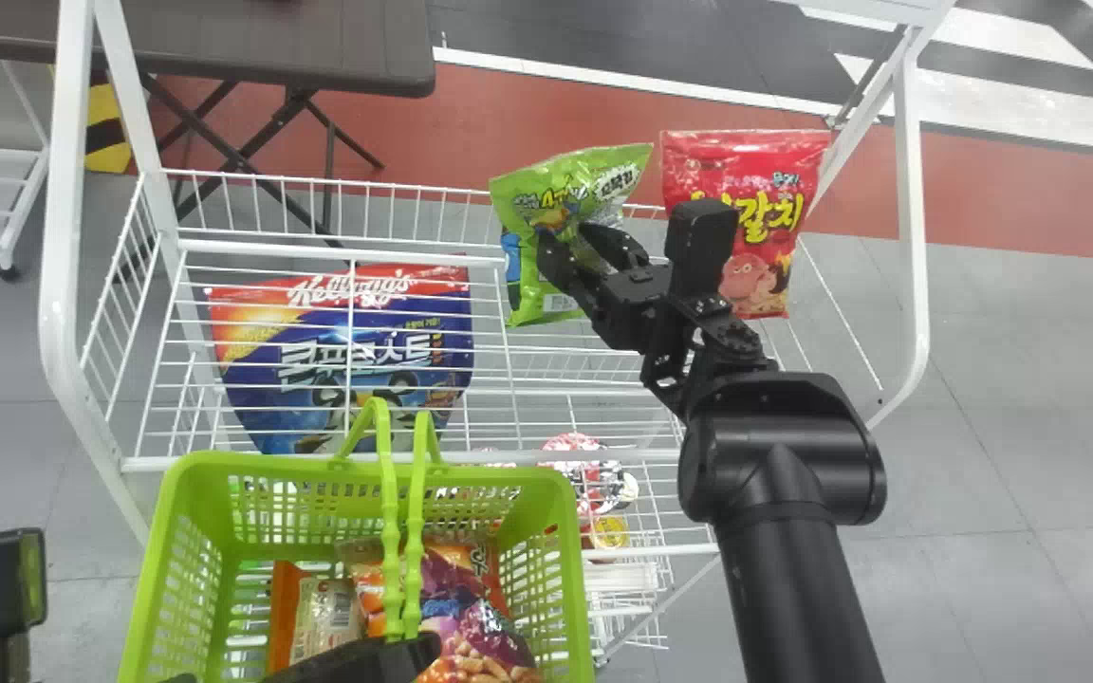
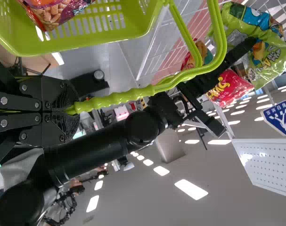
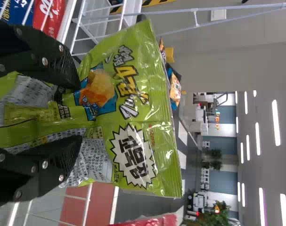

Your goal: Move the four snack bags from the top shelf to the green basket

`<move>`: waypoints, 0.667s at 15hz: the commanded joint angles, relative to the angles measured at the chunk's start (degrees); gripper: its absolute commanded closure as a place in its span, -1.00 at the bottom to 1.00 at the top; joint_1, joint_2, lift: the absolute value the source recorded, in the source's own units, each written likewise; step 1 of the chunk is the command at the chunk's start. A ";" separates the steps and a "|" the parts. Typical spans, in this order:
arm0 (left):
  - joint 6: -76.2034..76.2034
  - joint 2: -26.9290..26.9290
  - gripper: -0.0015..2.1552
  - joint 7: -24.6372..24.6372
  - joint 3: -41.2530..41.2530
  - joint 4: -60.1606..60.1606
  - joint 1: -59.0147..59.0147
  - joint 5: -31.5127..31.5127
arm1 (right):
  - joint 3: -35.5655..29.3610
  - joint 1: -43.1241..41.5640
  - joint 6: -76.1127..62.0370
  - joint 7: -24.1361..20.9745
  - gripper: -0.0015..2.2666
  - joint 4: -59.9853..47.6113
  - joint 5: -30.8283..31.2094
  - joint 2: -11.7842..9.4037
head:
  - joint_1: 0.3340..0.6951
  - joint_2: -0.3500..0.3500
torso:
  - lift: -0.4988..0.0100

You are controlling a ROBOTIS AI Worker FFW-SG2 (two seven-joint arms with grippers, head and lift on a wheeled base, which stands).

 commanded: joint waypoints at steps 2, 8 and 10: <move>0.01 -0.16 0.26 0.13 0.01 -0.09 0.03 -0.07 | -0.23 2.46 0.30 0.70 0.78 -3.72 -1.05 0.06 | 1.00 -0.76 | 0.96; 0.18 -0.51 0.26 0.30 0.37 -0.70 0.38 -0.34 | -1.20 11.87 6.63 1.49 0.78 -22.70 -5.00 -0.03 | 1.00 -0.79 | 0.96; 0.18 -0.78 0.26 0.39 0.28 -1.14 0.56 -0.60 | -1.99 15.03 16.47 2.19 0.78 -31.84 -7.11 -0.03 | 1.00 -0.81 | 0.96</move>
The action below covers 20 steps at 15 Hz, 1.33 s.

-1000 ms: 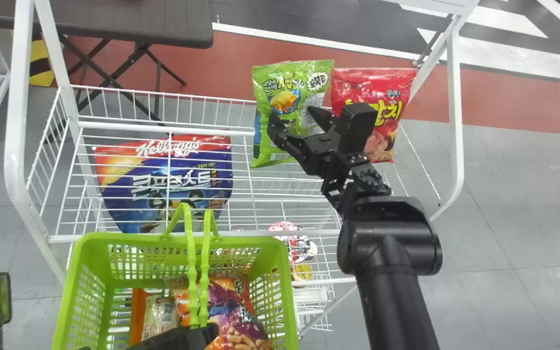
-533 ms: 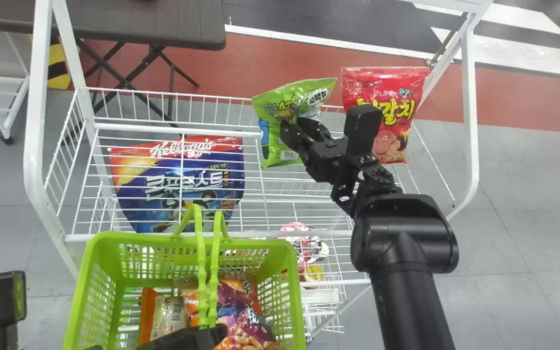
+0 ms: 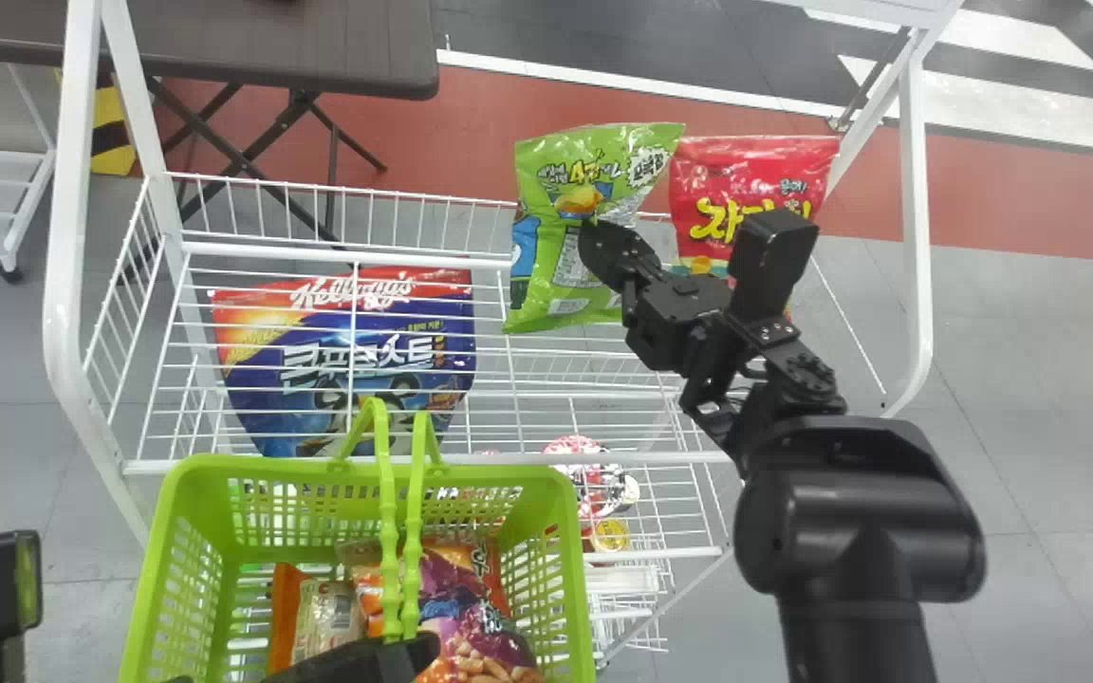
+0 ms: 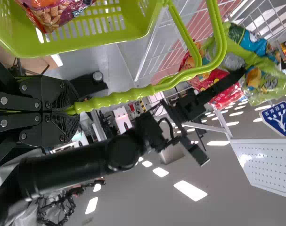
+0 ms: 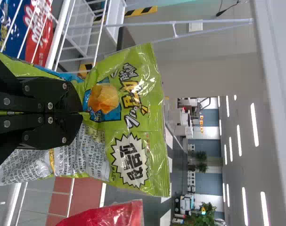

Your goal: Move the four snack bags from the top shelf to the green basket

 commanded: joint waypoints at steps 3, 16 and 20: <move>0.18 -0.26 0.26 0.21 -0.22 -0.78 0.30 -0.34 | -1.98 6.46 29.77 0.10 0.78 -21.17 -3.51 0.09 | 1.00 -0.84 | 0.96; 0.00 -0.70 0.26 0.65 -1.45 -2.71 0.91 -1.13 | -8.40 23.86 64.87 -0.08 0.78 -41.74 -21.00 1.19 | 1.00 -1.00 | 0.96; 0.18 -0.70 0.26 0.65 -1.01 -2.98 0.91 -0.96 | -5.41 26.24 64.87 0.10 0.78 -40.51 -20.83 1.19 | 1.00 -0.98 | 0.96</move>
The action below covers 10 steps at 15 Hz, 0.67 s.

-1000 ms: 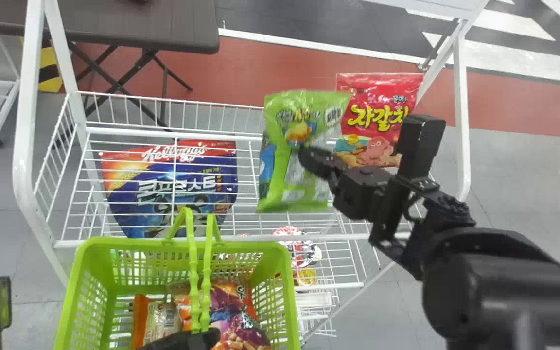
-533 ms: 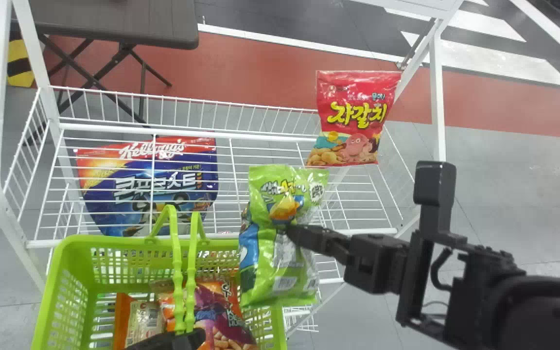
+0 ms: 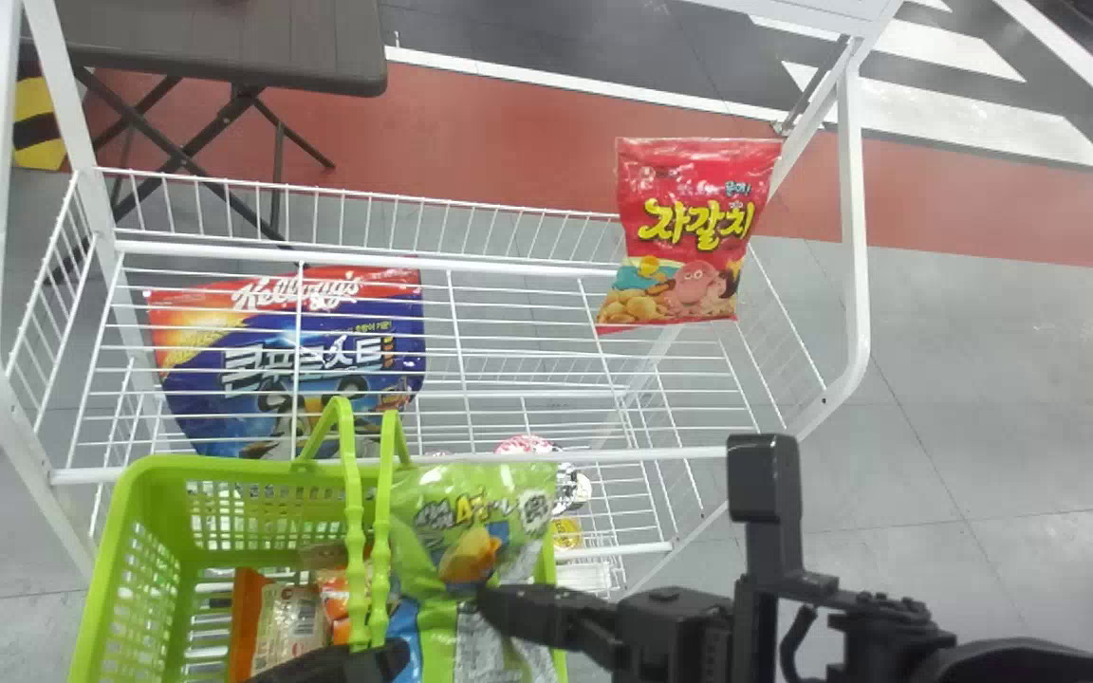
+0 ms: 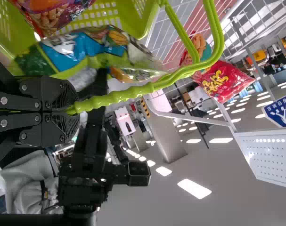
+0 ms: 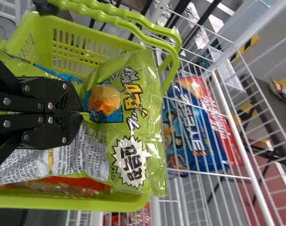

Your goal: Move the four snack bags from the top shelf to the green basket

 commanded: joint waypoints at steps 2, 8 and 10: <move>0.17 -0.08 0.26 0.00 -0.42 -0.84 0.18 -0.05 | 2.69 0.43 0.82 -0.44 0.78 1.81 0.73 0.05 | 1.00 -0.94 | 0.96; 0.17 0.00 0.26 0.88 -3.49 -1.01 -0.18 -1.20 | 12.62 -0.01 0.82 -3.17 0.78 7.34 0.12 0.05 | 1.00 -0.79 | 0.96; 0.17 0.18 0.26 0.97 -3.85 -1.01 -0.18 -1.20 | 14.29 0.52 -8.44 -5.01 0.78 9.54 0.56 0.05 | 1.00 -0.69 | 0.96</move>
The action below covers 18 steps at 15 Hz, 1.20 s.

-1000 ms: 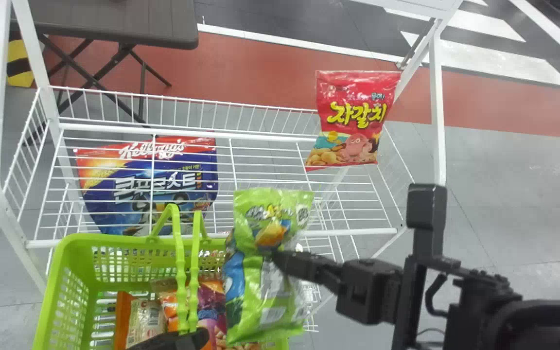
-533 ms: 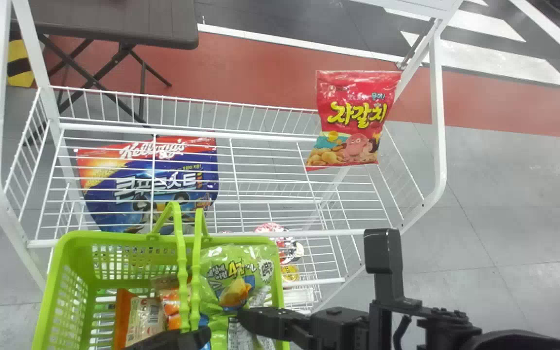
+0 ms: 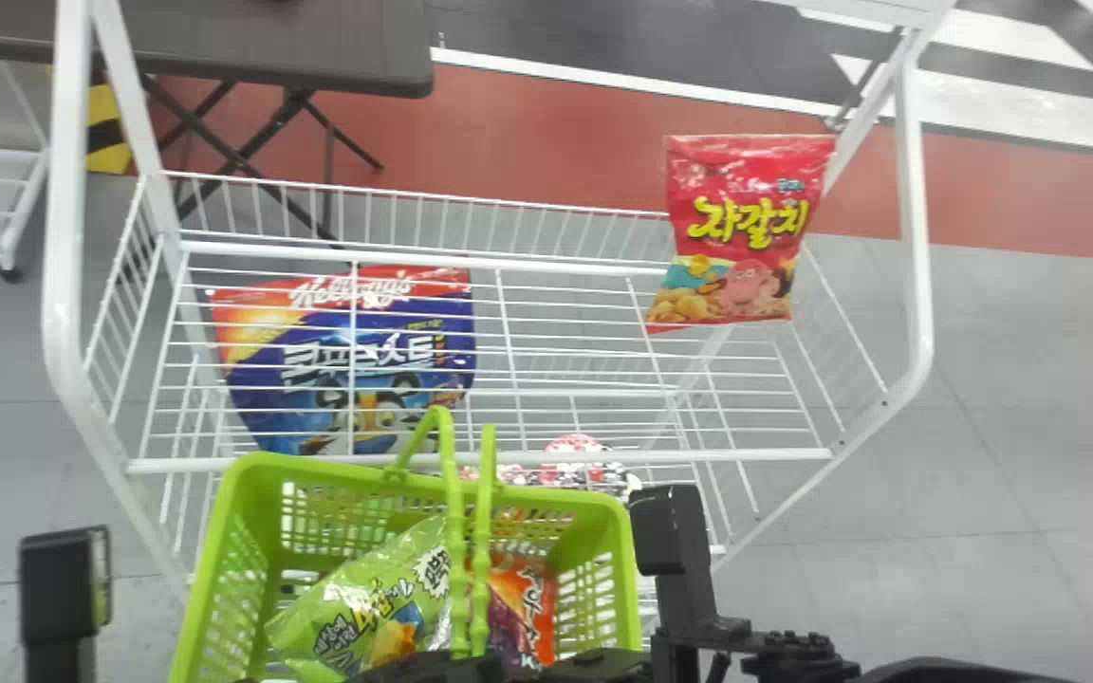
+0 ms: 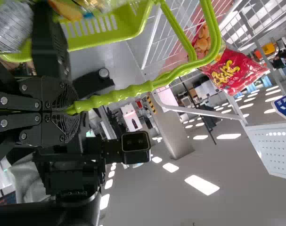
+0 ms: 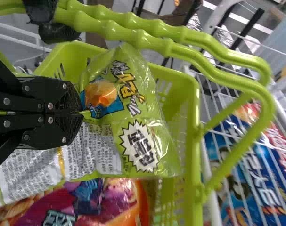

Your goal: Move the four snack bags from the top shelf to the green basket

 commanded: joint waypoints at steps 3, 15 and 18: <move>0.17 0.54 0.26 -0.11 -0.25 -0.01 -0.21 0.16 | 1.16 -0.14 -16.33 -1.82 0.78 5.61 0.41 0.05 | 1.00 -0.58 | 0.96; 0.35 0.10 0.26 0.07 0.36 0.08 -0.47 0.07 | -6.31 2.14 -23.89 1.08 -0.95 3.23 4.89 -1.76 | 1.00 -0.81 | 0.96; 0.35 0.01 0.26 0.07 0.45 0.08 -0.21 -0.02 | -9.65 -1.55 -40.59 0.03 -0.95 8.24 6.47 -1.23 | 1.00 -1.00 | 0.96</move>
